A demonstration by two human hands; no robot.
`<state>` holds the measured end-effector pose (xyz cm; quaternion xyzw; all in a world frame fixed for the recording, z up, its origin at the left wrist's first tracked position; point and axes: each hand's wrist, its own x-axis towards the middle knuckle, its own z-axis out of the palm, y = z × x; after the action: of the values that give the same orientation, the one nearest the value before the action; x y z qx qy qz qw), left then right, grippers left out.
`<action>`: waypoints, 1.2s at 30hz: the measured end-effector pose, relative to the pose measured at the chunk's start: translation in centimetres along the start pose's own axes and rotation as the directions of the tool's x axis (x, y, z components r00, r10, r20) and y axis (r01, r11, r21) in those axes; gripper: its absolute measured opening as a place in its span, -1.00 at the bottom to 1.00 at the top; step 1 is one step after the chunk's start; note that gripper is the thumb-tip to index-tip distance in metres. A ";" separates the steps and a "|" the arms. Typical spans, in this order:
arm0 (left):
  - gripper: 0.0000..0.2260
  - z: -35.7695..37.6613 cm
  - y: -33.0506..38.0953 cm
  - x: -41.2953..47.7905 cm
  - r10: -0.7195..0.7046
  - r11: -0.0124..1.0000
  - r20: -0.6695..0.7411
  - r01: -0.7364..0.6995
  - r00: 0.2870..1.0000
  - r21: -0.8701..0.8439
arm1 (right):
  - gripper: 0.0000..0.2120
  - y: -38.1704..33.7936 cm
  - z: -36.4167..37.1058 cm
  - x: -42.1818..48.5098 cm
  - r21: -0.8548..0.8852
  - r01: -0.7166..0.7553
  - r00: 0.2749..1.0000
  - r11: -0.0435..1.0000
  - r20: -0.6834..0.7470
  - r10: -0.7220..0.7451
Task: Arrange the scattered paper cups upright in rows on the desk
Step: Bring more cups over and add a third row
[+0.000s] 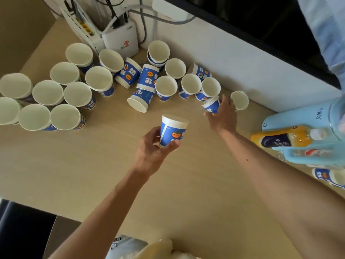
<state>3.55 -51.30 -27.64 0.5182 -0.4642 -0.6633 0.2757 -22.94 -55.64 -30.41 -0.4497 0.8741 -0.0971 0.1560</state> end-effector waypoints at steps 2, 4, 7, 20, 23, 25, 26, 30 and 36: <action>-0.52 0.1 -0.2 -0.6 -0.006 1.000 -0.004 0.006 1.000 0.005 | -0.42 -0.1 0.3 0.4 -0.047 0.001 1.000 0.999 -0.022 -0.002; -0.54 0.1 -0.3 -1.1 -0.012 1.000 -0.005 0.012 1.000 0.021 | -0.46 0.0 0.6 0.6 -0.081 -0.002 1.000 0.997 -0.013 0.001; -0.57 0.1 -0.5 -1.7 -0.023 0.997 -0.002 0.024 1.000 0.068 | -0.47 0.1 0.4 -0.2 -0.106 -0.027 0.999 0.994 0.039 0.031; -0.52 2.2 3.1 -3.8 0.154 0.961 0.111 -0.175 0.982 0.213 | -0.41 3.4 -6.7 -14.8 0.725 -0.204 0.963 0.658 0.028 0.268; -0.50 4.3 4.8 -5.2 0.200 0.947 0.157 -0.232 0.967 0.223 | -0.39 4.8 -8.5 -18.4 0.817 -0.152 0.950 0.556 -0.033 0.309; -0.50 6.1 5.7 -6.8 0.230 0.937 0.182 -0.268 0.956 0.225 | -0.39 6.0 -9.6 -20.7 0.870 -0.105 0.934 0.482 -0.080 0.348; -0.50 7.1 6.0 -7.8 0.251 0.930 0.195 -0.292 0.948 0.222 | -0.38 6.7 -10.1 -21.9 0.891 -0.083 0.925 0.446 -0.098 0.368; -0.49 11.5 5.6 -12.0 0.299 0.909 0.233 -0.350 0.925 0.224 | -0.39 10.0 -12.1 -26.4 0.933 -0.012 0.895 0.360 -0.150 0.419; -0.49 20.0 2.9 -20.3 0.309 0.897 0.292 -0.379 0.905 0.227 | -0.43 18.6 -15.6 -34.0 0.956 0.040 0.871 0.289 -0.176 0.459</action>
<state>-9.29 -28.68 -15.64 0.3736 -0.6683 -0.5911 0.2537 -23.99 -16.68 -15.37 -0.1181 0.7142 -0.6582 0.2069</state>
